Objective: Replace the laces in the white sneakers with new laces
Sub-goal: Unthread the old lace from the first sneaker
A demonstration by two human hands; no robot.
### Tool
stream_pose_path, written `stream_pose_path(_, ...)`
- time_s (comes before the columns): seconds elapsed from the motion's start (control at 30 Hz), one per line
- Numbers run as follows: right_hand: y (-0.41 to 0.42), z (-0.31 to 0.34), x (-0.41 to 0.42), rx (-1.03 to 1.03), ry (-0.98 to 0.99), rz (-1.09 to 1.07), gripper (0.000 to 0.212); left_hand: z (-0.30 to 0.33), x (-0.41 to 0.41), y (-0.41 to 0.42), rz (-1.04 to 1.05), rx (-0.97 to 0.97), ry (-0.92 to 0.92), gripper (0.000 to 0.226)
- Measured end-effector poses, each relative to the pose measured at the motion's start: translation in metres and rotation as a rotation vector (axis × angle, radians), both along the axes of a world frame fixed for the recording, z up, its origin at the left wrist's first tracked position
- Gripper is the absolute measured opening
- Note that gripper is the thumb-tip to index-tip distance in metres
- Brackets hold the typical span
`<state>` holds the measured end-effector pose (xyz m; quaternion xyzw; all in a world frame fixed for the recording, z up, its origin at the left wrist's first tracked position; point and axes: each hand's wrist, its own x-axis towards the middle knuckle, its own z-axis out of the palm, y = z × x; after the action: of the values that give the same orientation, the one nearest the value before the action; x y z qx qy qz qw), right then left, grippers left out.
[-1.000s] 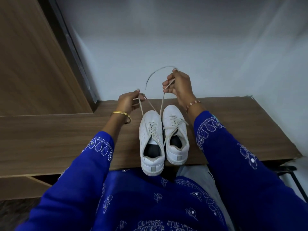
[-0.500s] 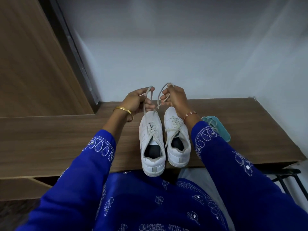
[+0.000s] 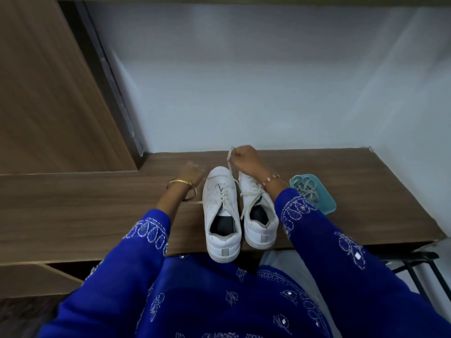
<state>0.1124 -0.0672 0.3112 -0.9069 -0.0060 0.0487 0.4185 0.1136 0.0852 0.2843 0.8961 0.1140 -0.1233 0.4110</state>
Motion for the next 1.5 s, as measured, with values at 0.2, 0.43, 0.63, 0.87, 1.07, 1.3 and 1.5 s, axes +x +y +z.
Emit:
stream_pose_path(0.2, 0.005, -0.043, -0.035, -0.349, -0.009, -0.044, 0.031, -0.054, -0.031, -0.007, -0.058, 0.290, -0.051, 0.053)
stream_pose_path(0.43, 0.009, -0.085, -0.073, -0.431, 0.024, 0.057, 0.015, -0.076, -0.055, -0.011, -0.159, 0.367, -0.139, 0.036)
stream_pose_path(0.63, 0.016, -0.095, -0.073, -0.467, 0.047, 0.064, 0.021, -0.078, -0.063, -0.013, -0.167, 0.115, -0.092, 0.039)
stream_pose_path(0.87, 0.017, -0.098, -0.074, -0.508, 0.009, 0.056, 0.016, -0.081, -0.062, -0.012, -0.202, 0.174, -0.181, 0.034)
stream_pose_path(1.07, 0.010, -0.100, -0.070, -0.427, -0.014, 0.030, 0.043, -0.086, -0.061, -0.009, -0.204, 0.180, -0.268, 0.035)
stream_pose_path(1.3, 0.017, -0.100, -0.062, -0.385, 0.004, 0.025, 0.016, -0.082, -0.051, -0.002, -0.187, 0.150, -0.266, 0.031)
stream_pose_path(1.5, 0.017, -0.105, -0.060, -0.324, -0.013, 0.006, 0.014, -0.081, -0.049, -0.001, -0.217, 0.175, -0.265, 0.026)
